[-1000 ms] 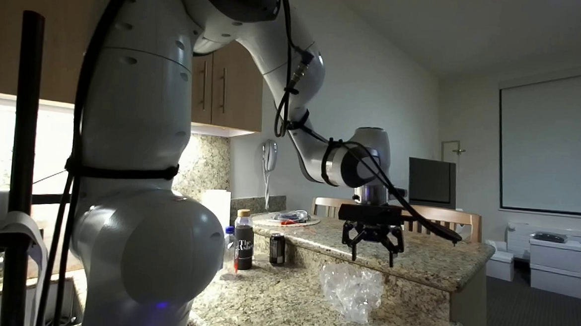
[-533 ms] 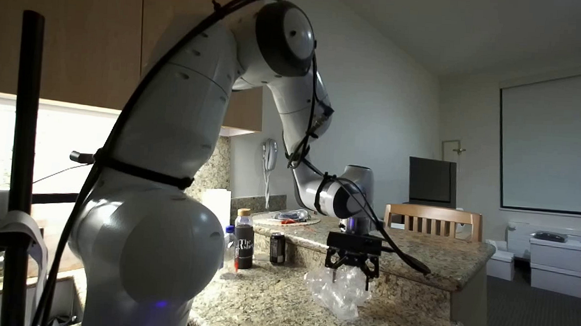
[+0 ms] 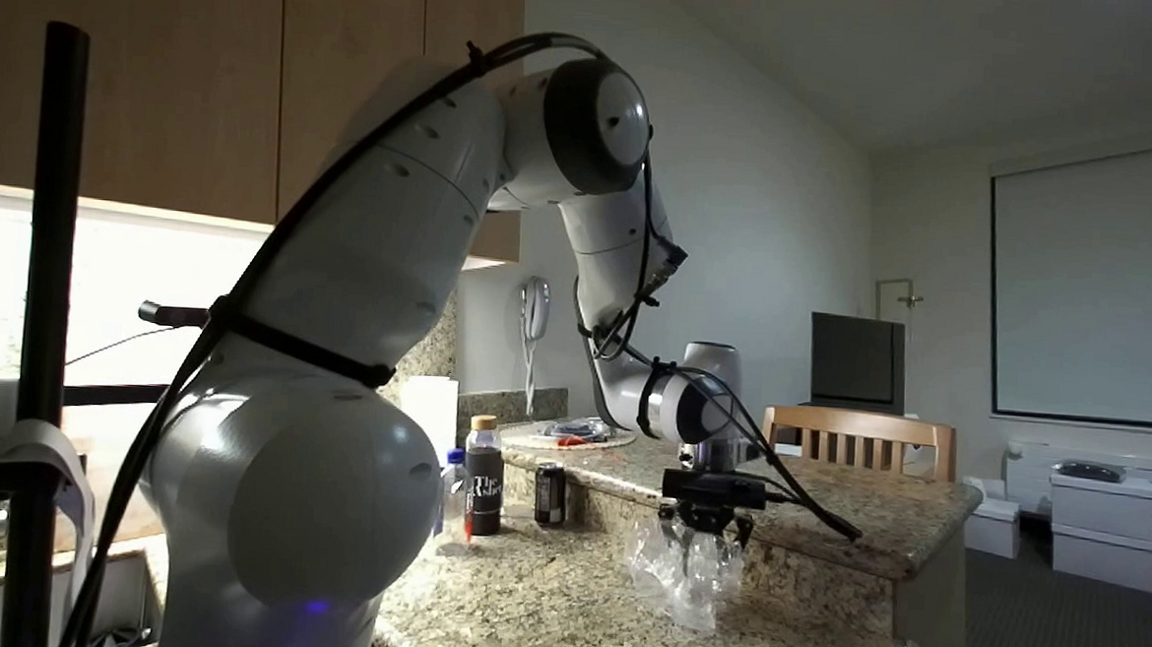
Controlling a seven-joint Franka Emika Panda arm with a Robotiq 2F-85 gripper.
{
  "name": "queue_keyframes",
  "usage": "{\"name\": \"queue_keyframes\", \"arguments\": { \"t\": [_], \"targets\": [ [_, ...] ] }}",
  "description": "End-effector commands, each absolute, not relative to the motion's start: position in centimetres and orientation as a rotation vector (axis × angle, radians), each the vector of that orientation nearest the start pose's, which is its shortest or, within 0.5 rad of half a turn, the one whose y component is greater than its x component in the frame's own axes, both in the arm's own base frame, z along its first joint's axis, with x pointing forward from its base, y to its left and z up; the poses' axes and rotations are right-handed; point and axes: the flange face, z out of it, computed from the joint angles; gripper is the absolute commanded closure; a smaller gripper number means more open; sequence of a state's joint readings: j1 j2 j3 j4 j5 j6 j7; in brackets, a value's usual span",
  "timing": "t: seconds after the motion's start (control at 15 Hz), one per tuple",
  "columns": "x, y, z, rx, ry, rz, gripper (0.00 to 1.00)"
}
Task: Move the plastic to the top part of the table.
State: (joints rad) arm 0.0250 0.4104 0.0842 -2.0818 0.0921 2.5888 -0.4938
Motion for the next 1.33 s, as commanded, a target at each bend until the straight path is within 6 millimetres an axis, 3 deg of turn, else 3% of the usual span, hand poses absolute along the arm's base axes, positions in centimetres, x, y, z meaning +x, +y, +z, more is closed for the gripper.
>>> {"name": "queue_keyframes", "arguments": {
  "t": [0.0, 0.13, 0.33, 0.6, 0.93, 1.27],
  "targets": [
    [59.6, 6.6, 27.0, -2.968, -0.837, -0.202, 0.8],
    [59.5, 7.6, 29.2, -2.951, -0.878, -0.226, 0.88],
    [59.4, 9.3, 31.9, -2.928, -0.92, -0.231, 0.92],
    [59.2, 10.5, 34.1, -2.917, -0.946, -0.216, 0.86],
    [58.9, 10.4, 37.5, -2.92, -0.963, -0.223, 0.88],
    [60.1, 12.0, 41.0, -2.938, -0.993, -0.323, 0.88]
  ]
}}
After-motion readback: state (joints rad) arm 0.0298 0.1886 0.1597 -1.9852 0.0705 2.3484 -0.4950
